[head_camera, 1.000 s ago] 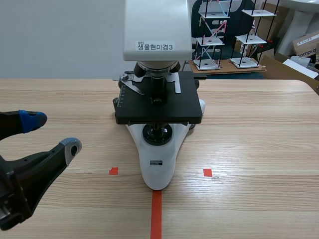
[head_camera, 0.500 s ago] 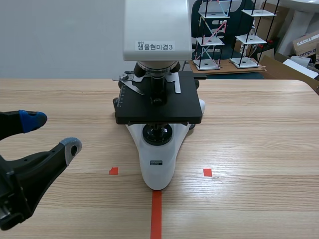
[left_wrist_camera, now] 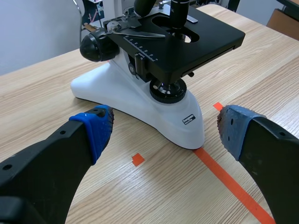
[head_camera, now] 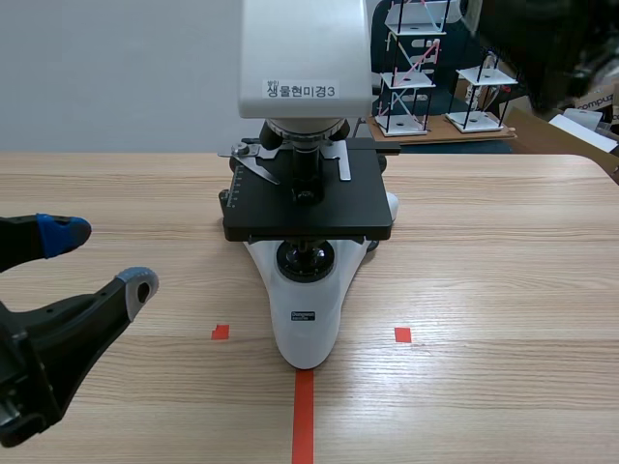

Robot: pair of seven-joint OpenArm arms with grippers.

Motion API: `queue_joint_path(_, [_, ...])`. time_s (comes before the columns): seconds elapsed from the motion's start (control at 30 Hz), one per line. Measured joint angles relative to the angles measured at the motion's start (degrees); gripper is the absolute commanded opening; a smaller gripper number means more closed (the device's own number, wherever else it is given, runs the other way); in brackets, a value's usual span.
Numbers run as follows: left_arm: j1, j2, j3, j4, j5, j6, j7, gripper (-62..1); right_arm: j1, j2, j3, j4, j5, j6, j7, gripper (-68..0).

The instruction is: Return to the home posture

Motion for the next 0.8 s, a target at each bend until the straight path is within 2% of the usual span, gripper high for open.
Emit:
queue_joint_path(0.1, [0.0, 0.0, 0.0, 0.0, 0.0, 0.0, 0.0, -13.1, -6.9, -4.0, 4.9, 0.9, -2.3, 1.9, 2.2, -15.6])
queue_joint_path(0.27, [0.0, 0.0, 0.0, 0.0, 0.0, 0.0, 0.0, -13.1, -17.5, -11.3, 10.7, 0.9, -7.6, 9.2, 8.4, -13.2])
queue_joint_path(0.33, [0.0, 0.0, 0.0, 0.0, 0.0, 0.0, 0.0, -13.1, -21.1, -14.3, 11.9, 0.9, -11.5, 10.9, 11.0, -13.2])
queue_joint_path(0.43, [0.0, 0.0, 0.0, 0.0, 0.0, 0.0, 0.0, -13.1, -25.5, -18.9, 12.8, 0.9, -18.7, 11.3, 14.8, -12.5])
queue_joint_path(0.6, [0.0, 0.0, 0.0, 0.0, 0.0, 0.0, 0.0, -13.1, -30.9, -25.1, 12.7, 0.9, -35.6, 11.5, 21.9, -12.6])
queue_joint_path(0.7, [0.0, 0.0, 0.0, 0.0, 0.0, 0.0, 0.0, -13.1, -34.2, -27.3, 12.7, 0.9, -41.7, 11.5, 30.0, -12.6])
queue_joint_path(0.8, [0.0, 0.0, 0.0, 0.0, 0.0, 0.0, 0.0, -13.1, -37.0, -27.9, 12.7, 0.9, -45.5, 11.5, 37.4, -12.6])
